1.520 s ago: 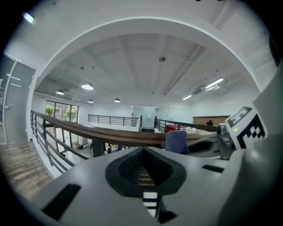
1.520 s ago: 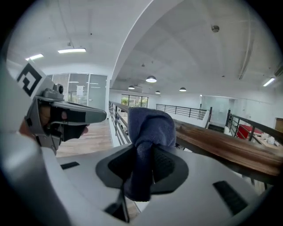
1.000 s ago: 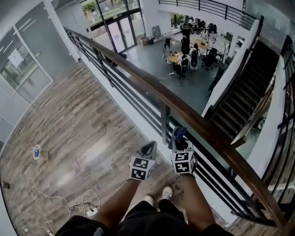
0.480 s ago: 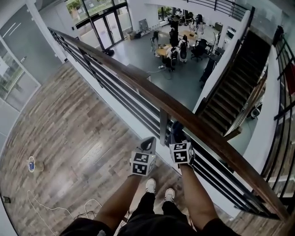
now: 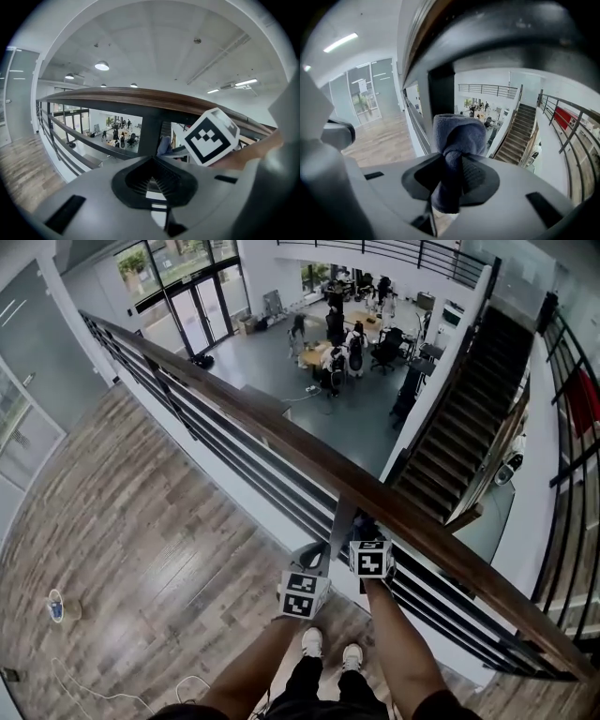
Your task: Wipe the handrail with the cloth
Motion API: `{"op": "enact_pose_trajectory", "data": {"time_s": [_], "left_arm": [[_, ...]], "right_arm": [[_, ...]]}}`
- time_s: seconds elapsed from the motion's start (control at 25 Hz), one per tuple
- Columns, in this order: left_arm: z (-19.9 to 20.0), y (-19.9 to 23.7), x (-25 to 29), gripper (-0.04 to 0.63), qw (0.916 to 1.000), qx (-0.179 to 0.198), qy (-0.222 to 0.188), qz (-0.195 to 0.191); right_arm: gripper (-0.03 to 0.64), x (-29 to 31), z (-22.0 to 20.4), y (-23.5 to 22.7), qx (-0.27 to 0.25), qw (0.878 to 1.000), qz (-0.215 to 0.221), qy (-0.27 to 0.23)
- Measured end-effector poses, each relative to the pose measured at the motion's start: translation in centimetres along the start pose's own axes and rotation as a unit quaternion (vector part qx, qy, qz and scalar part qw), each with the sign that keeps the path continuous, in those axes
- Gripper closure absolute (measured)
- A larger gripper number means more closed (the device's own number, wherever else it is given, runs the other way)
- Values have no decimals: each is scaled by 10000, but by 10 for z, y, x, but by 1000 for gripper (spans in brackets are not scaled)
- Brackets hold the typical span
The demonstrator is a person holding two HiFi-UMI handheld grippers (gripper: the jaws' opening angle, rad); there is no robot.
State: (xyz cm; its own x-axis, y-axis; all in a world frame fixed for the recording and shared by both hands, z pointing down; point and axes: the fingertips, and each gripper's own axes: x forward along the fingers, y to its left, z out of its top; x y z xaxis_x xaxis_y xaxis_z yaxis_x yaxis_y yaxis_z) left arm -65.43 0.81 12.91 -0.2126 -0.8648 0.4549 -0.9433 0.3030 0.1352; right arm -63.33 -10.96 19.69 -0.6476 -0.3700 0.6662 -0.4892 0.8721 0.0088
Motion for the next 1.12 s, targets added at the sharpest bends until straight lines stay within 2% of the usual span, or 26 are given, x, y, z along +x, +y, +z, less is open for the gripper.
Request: {"op": "enact_pose_trajectory", "data": {"time_s": [0.24,0.48,0.68,1.12], "left_arm": [[-9,1,9,597,9993,221,92,-292],[-25,-17,15,597,9981,183,285,-519],[-33,-48,15,597,9952,176,445,-858],[-41,-129,23,597,9870,548,618,-1377]], "right_arm": [[518,7,-9,-6,169,9996,-204,126],[518,-6,-23,-27,352,9987,-357,105],[518,-21,-46,-59,418,9976,-540,120],[520,-84,-93,-119,720,9935,-879,84]]}}
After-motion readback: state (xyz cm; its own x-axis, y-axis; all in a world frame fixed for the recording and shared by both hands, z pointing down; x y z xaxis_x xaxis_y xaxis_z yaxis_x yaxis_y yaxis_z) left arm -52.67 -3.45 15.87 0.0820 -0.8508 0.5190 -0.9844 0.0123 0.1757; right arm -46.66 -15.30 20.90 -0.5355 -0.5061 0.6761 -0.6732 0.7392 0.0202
